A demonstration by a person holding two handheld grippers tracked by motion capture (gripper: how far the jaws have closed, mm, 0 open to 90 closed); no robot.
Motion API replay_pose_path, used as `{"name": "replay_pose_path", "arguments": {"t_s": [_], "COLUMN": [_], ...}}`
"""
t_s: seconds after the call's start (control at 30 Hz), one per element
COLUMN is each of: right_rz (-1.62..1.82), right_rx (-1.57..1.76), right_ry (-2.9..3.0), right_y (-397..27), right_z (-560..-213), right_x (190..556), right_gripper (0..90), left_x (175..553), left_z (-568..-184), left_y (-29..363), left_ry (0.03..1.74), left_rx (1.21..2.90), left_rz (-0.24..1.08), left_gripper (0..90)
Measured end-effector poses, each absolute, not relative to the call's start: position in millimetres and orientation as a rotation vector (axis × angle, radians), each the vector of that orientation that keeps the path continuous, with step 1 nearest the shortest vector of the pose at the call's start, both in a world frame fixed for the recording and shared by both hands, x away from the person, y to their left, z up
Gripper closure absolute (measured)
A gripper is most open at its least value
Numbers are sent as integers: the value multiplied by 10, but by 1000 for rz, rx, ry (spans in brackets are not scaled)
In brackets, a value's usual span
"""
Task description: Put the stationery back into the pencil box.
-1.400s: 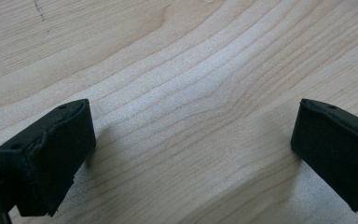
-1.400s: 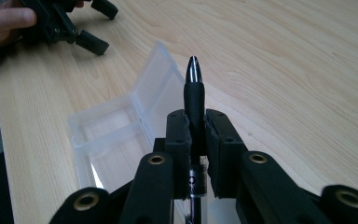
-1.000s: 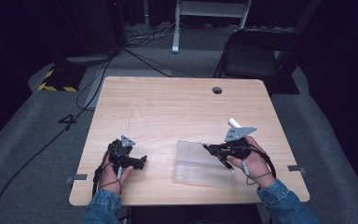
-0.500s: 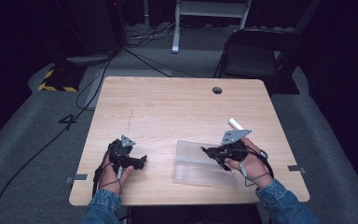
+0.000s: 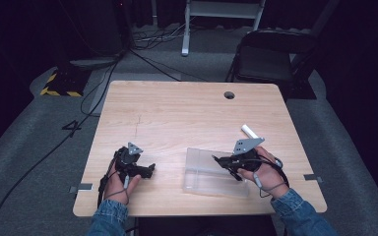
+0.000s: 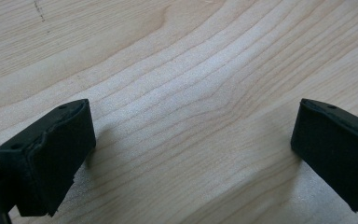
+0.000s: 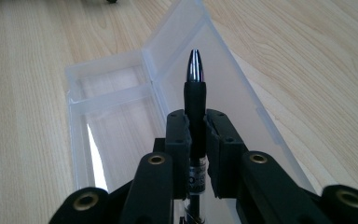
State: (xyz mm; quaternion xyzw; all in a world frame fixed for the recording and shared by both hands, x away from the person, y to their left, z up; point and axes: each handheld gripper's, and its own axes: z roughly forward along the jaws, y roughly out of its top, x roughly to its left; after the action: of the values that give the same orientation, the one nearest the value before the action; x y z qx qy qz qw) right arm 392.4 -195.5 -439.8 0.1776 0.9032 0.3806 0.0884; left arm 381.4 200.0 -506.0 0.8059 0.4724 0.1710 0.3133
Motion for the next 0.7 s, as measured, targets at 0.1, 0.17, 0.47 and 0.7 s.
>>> {"name": "replay_pose_path", "arguments": {"t_s": [0.1, 0.17, 0.47, 0.7], "right_rz": [1120, 1118, 1092, 1071], "right_rx": [509, 504, 478, 464], "right_ry": [2694, 2695, 2722, 2747], "right_y": [-1954, -1953, -1925, -1896], "right_z": [-4397, -4398, -4424, -4456], "right_x": [3915, 3913, 3899, 3887], "right_gripper": [804, 803, 798, 796], "left_x": [3814, 3813, 3813, 3814], "left_z": [-5060, -5060, -5060, -5060], "left_y": [2000, 2000, 2000, 2000], "left_ry": [1246, 1246, 1246, 1246], "left_rx": [2125, 2125, 2125, 2125], "left_rz": [451, 451, 451, 451], "left_gripper": [1, 1, 1, 1]}}
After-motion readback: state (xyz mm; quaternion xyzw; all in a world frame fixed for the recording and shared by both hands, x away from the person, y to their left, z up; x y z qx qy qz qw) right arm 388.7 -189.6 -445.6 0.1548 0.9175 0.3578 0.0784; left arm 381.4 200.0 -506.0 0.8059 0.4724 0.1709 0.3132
